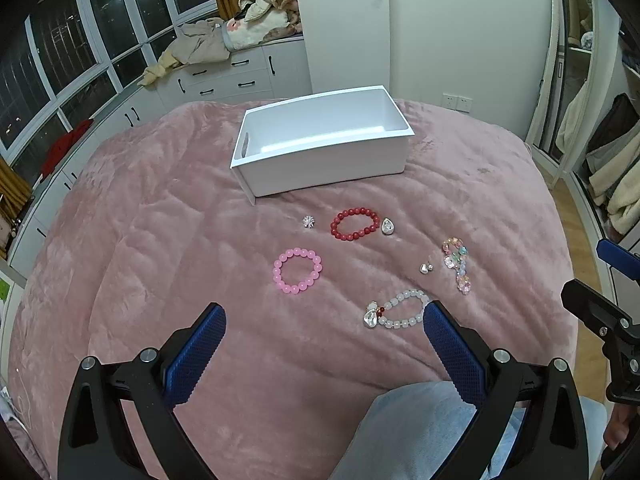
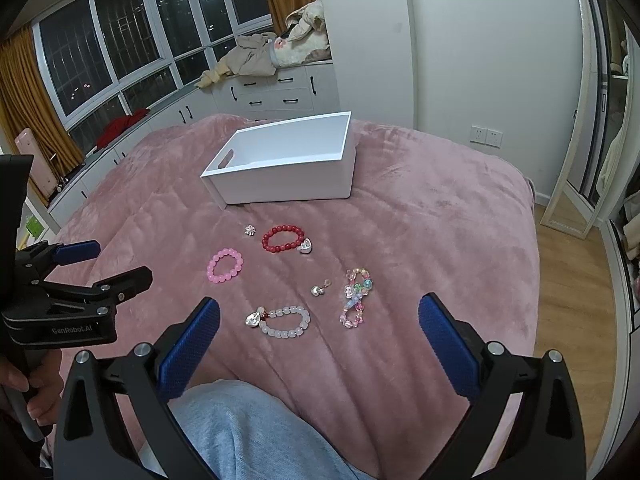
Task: Organize jewelry
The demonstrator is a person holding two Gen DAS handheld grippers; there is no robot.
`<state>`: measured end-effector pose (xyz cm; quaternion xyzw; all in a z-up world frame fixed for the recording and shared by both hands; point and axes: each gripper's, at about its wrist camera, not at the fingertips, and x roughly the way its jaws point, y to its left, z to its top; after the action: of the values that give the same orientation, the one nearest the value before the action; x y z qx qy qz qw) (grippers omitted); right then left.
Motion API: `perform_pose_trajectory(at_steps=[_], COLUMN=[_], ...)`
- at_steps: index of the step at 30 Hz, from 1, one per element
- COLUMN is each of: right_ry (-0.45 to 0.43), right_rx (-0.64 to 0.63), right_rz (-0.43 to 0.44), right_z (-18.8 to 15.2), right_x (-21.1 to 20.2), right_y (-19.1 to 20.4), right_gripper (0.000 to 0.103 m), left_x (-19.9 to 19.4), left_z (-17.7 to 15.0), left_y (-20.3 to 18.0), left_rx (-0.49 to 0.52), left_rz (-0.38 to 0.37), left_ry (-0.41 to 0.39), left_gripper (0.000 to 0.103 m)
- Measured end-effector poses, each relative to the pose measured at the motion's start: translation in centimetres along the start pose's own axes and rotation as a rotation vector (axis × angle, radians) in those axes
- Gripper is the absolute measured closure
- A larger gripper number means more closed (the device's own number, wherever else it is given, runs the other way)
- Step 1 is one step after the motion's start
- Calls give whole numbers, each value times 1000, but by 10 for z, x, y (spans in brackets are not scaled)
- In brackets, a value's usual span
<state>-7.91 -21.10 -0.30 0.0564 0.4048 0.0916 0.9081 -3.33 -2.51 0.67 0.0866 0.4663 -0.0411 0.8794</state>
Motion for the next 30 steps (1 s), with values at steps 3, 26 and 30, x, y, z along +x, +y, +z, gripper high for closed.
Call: perform_pose_trajectory(at_steps=[3,26,30], right_ry=[1,11,41], right_rx=[1,19,42], right_rz=[-1,13,6], right_z=[0,-8,-12], right_x=[0,6,25], right_y=[0,1,-5], right_gripper=[5,5,5], left_x=[10,31,53], left_z=[2,-2,-4], left_y=[6,5,4], left_rx=[-6,22,44], left_rz=[-2,-30,-40], left_ry=[4,18,38], left_gripper=[3,3,3])
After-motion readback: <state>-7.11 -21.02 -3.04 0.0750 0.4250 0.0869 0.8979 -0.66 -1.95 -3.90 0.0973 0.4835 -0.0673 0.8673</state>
